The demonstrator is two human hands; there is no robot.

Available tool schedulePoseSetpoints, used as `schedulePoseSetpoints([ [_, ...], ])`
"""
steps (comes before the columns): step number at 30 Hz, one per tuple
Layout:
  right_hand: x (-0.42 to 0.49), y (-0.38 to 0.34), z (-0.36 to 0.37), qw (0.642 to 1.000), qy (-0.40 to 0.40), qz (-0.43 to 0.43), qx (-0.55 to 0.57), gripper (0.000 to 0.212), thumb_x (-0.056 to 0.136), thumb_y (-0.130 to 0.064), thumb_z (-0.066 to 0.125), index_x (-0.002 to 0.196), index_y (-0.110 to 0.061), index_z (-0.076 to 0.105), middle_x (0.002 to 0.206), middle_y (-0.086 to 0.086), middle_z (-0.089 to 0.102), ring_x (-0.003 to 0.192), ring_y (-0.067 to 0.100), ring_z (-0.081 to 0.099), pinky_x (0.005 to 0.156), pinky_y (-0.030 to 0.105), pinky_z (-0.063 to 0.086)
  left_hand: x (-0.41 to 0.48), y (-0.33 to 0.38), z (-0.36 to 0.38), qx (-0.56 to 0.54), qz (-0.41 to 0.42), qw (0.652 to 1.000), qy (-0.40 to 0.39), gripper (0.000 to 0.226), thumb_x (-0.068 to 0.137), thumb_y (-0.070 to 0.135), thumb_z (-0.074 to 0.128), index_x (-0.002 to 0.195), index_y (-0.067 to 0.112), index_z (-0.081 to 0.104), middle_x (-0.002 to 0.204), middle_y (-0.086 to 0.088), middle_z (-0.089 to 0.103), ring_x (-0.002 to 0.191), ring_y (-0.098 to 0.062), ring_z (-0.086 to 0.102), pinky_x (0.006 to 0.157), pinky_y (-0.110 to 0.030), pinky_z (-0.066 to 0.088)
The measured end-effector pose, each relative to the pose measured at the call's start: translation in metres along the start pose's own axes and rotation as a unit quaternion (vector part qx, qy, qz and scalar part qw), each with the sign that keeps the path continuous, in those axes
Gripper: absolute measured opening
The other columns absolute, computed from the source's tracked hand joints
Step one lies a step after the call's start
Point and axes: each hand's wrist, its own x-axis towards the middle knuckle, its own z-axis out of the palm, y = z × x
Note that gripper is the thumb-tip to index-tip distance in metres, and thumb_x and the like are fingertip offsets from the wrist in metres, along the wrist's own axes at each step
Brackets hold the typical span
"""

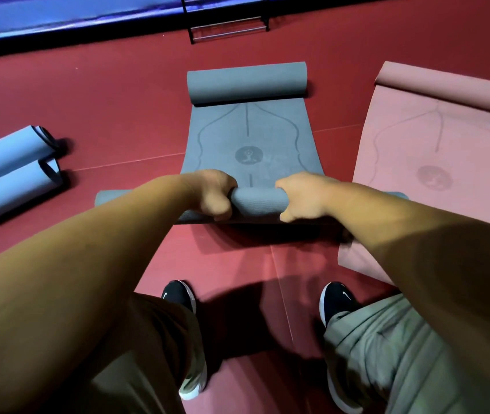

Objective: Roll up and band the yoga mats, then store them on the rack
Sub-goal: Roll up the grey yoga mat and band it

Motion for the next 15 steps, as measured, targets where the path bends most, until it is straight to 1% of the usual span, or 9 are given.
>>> schedulePoseSetpoints([
  [2,0.000,0.002,-0.003,1.000,-0.013,0.004,0.007,0.041,0.081,-0.038,0.083,0.109,-0.017,0.062,0.107,0.005,0.067,0.093,0.027,0.059,0.071,0.033,0.042,0.001,0.003,0.001,0.031,0.010,0.999,0.011,0.034,0.076,0.020,0.075,0.107,0.024,0.059,0.109,-0.003,0.067,0.099,-0.028,0.062,0.078,-0.034,0.053],
  [4,0.000,0.002,-0.004,1.000,-0.021,0.004,0.006,0.038,0.081,-0.038,0.082,0.104,-0.017,0.061,0.102,0.004,0.064,0.092,0.028,0.059,0.069,0.033,0.042,0.003,0.003,0.004,0.056,0.012,0.998,0.028,0.040,0.079,0.030,0.076,0.111,0.023,0.053,0.114,-0.004,0.065,0.098,-0.030,0.060,0.082,-0.037,0.053],
  [5,0.001,0.001,-0.004,1.000,-0.020,0.006,0.006,0.035,0.081,-0.038,0.082,0.099,-0.018,0.059,0.099,0.003,0.063,0.090,0.028,0.058,0.066,0.033,0.040,0.004,0.003,0.007,0.079,0.013,0.996,0.045,0.045,0.079,0.038,0.078,0.111,0.022,0.050,0.116,-0.004,0.065,0.099,-0.030,0.060,0.083,-0.038,0.053],
  [7,0.002,0.001,-0.004,1.000,-0.015,0.011,0.013,0.034,0.082,-0.037,0.081,0.086,-0.020,0.051,0.091,0.001,0.058,0.088,0.028,0.056,0.058,0.032,0.035,0.007,0.003,0.014,0.139,0.015,0.986,0.096,0.065,0.074,0.055,0.085,0.112,0.021,0.046,0.122,-0.002,0.062,0.109,-0.030,0.062,0.082,-0.039,0.048],
  [8,0.002,0.001,-0.003,1.000,-0.012,0.013,0.016,0.036,0.082,-0.036,0.080,0.082,-0.021,0.048,0.089,0.001,0.056,0.087,0.028,0.056,0.056,0.031,0.033,0.009,0.004,0.017,0.159,0.014,0.980,0.117,0.072,0.071,0.060,0.088,0.111,0.021,0.043,0.123,-0.002,0.062,0.114,-0.030,0.062,0.080,-0.039,0.046],
  [9,0.002,0.001,-0.003,1.000,-0.011,0.016,0.017,0.036,0.082,-0.036,0.080,0.082,-0.020,0.047,0.089,0.001,0.056,0.087,0.028,0.055,0.055,0.031,0.033,0.011,0.005,0.020,0.159,0.012,0.978,0.133,0.074,0.070,0.059,0.090,0.108,0.022,0.040,0.123,-0.002,0.062,0.114,-0.031,0.062,0.078,-0.040,0.044],
  [11,0.002,0.002,-0.004,1.000,-0.014,0.016,0.010,0.037,0.081,-0.039,0.081,0.090,-0.019,0.052,0.096,0.002,0.059,0.089,0.028,0.055,0.063,0.033,0.037,0.014,0.006,0.024,0.123,0.019,0.981,0.148,0.062,0.076,0.051,0.087,0.102,0.021,0.039,0.117,-0.007,0.065,0.102,-0.033,0.063,0.076,-0.039,0.047],
  [13,0.000,0.003,-0.005,1.000,-0.018,0.013,-0.006,0.045,0.081,-0.045,0.083,0.106,-0.019,0.056,0.103,0.003,0.058,0.092,0.027,0.054,0.071,0.033,0.040,0.017,0.004,0.025,0.082,0.035,0.988,0.129,0.044,0.081,0.044,0.081,0.099,0.022,0.047,0.111,-0.008,0.068,0.090,-0.031,0.060,0.077,-0.038,0.052],
  [15,-0.002,0.003,-0.004,1.000,-0.002,0.014,-0.017,0.061,0.078,-0.051,0.083,0.123,-0.022,0.054,0.113,0.004,0.062,0.097,0.030,0.058,0.072,0.036,0.042,0.016,0.003,0.022,0.066,0.039,0.994,0.082,0.037,0.079,0.038,0.081,0.102,0.023,0.056,0.109,-0.005,0.069,0.092,-0.028,0.061,0.082,-0.037,0.056],
])
